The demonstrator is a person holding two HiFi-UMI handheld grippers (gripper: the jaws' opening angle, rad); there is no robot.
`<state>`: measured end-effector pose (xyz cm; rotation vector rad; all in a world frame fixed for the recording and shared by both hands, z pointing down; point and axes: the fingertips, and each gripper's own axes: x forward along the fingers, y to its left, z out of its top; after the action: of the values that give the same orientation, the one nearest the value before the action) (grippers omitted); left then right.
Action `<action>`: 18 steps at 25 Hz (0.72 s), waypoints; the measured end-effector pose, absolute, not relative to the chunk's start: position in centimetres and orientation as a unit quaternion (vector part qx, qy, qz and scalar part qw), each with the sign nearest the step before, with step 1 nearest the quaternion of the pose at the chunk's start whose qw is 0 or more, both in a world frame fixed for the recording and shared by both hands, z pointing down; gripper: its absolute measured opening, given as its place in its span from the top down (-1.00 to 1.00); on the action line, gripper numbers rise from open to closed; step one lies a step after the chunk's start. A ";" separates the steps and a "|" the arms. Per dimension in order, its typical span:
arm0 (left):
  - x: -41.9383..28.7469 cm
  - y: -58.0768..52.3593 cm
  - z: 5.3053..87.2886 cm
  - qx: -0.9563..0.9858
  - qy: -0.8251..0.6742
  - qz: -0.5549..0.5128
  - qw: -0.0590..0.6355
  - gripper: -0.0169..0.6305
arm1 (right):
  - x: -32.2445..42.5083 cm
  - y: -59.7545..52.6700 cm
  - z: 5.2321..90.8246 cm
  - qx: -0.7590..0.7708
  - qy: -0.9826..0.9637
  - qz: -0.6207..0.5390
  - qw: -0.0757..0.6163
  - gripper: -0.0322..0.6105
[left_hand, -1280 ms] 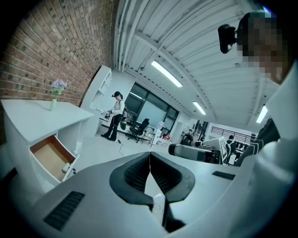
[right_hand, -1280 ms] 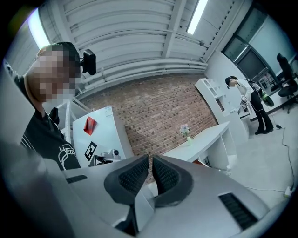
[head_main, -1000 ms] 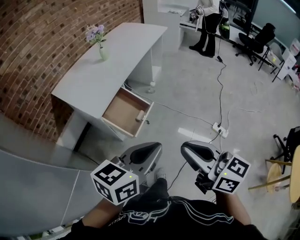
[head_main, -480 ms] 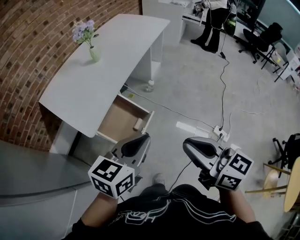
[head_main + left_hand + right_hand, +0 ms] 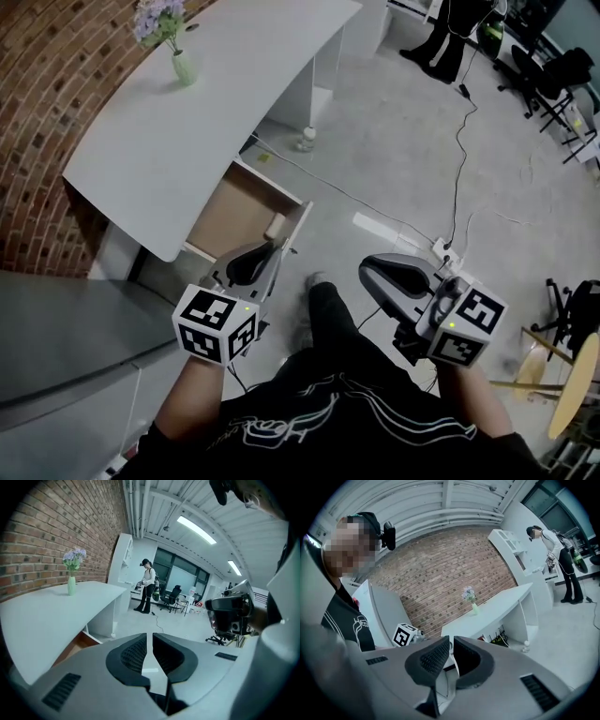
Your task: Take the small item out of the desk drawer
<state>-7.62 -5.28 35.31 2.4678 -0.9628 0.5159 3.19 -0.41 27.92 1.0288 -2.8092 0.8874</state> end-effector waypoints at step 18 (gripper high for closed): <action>-5.5 -18.0 51.6 0.841 -0.328 0.344 0.257 0.52 | 5.6 -15.9 37.6 0.288 -0.878 0.383 0.009 0.73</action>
<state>-5.46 -18.02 51.59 2.2820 -0.8904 0.9330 5.59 -15.91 37.63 0.8979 -2.7410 1.1967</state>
